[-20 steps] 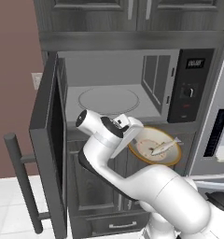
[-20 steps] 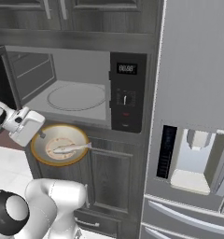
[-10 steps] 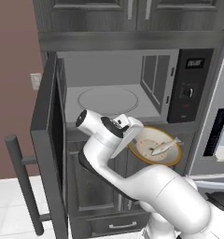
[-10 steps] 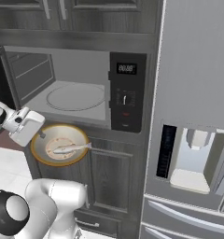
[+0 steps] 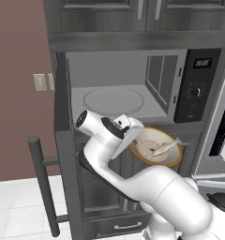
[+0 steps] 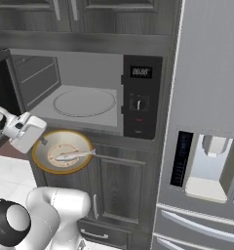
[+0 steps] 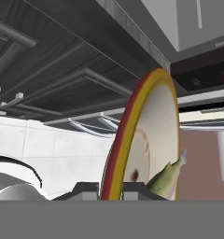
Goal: Remove the tangerine from the bowl and place it on the small plate. Then place the bowl with only the fish in the microwave, close the door, and press the start button to microwave the fish.
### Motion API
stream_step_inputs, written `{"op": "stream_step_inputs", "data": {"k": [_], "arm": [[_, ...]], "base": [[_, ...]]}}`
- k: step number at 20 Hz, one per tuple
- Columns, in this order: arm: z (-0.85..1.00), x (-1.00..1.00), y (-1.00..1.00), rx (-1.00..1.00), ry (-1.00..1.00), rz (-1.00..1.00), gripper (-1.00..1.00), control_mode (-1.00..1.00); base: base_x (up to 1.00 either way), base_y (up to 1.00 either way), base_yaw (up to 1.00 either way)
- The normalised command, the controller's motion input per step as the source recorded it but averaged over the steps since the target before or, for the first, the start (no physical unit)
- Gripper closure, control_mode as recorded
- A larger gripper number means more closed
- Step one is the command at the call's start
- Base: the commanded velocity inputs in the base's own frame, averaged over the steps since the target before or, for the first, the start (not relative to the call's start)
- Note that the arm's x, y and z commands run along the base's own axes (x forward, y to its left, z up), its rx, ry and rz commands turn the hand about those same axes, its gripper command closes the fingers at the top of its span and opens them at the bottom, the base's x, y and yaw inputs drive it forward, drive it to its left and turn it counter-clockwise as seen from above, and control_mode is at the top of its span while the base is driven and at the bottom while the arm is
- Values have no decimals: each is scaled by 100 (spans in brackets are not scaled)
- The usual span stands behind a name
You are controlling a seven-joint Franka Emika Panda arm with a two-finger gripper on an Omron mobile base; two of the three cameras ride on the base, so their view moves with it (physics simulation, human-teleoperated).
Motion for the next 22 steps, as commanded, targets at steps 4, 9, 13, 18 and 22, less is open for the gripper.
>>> {"op": "stream_step_inputs", "data": {"k": [4,9,13,18,22], "arm": [[0,0,0,0,0,0,100,100],[0,0,0,0,0,0,100,100],[0,0,0,0,0,0,100,100],[0,0,0,0,0,0,100,100],[0,0,0,0,0,0,100,100]], "base": [[2,0,0],[2,0,0],[1,-7,1],[4,-7,1],[8,0,0]]}}
